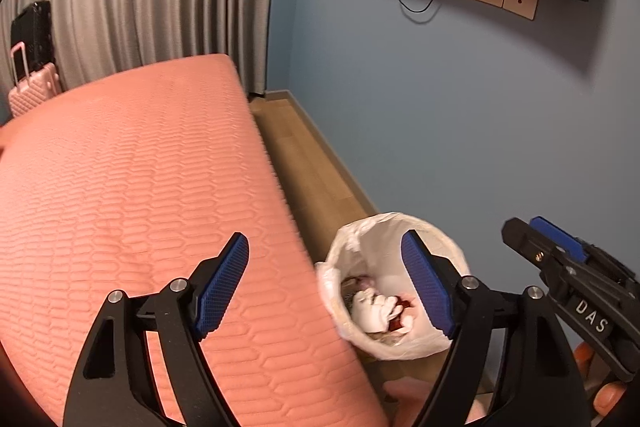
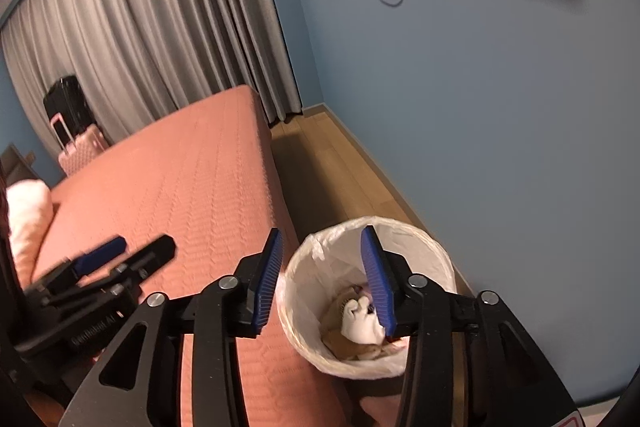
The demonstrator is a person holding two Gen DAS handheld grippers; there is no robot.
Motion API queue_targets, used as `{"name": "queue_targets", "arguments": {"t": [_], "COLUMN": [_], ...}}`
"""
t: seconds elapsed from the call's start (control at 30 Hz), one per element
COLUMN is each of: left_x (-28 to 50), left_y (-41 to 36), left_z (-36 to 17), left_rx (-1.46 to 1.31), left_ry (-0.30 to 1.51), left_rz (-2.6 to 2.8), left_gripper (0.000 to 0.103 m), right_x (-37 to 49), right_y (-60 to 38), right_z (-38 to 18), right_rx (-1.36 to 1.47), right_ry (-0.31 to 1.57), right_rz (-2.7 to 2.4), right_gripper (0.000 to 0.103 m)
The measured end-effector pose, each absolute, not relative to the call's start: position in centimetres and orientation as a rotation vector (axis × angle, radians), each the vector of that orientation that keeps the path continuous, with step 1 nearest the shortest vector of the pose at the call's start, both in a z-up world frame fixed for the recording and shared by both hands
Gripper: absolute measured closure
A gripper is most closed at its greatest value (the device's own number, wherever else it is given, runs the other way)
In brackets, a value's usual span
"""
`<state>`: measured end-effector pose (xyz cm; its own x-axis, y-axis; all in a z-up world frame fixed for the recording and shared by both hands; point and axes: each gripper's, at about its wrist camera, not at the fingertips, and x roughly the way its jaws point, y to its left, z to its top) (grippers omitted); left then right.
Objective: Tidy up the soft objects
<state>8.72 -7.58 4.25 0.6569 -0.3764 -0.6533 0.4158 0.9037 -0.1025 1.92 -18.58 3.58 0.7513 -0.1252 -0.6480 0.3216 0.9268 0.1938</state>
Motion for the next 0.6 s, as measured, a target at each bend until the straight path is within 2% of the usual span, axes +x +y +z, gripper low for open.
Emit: {"name": "queue_targets", "arguments": {"t": [0.17,0.33,0.53,0.6], "left_x": [7.7,7.0,6.2,6.0], "left_y": [-6.5,-5.2,-4.3,-4.1], "left_z": [3.9,3.2,2.1,1.8], "left_rx": [0.096,0.089,0.101,0.103], "left_ry": [0.709,0.725,0.739,0.741], "left_rz": [-0.399,-0.369,-0.343,-0.338], "left_gripper": [0.017,0.016,0.014,0.012], "right_x": [0.8,-0.6,-1.6,-2.0], "right_y": [-17.9,-17.4,-16.8,-16.5], "right_z": [3.0,2.4,1.5,1.3], "right_rx": [0.263,0.260,0.251,0.245], "right_ry": [0.705,0.718,0.738,0.740], "right_rz": [-0.244,-0.255,-0.263,-0.266], "right_gripper": [0.044,0.039,0.029,0.029]}}
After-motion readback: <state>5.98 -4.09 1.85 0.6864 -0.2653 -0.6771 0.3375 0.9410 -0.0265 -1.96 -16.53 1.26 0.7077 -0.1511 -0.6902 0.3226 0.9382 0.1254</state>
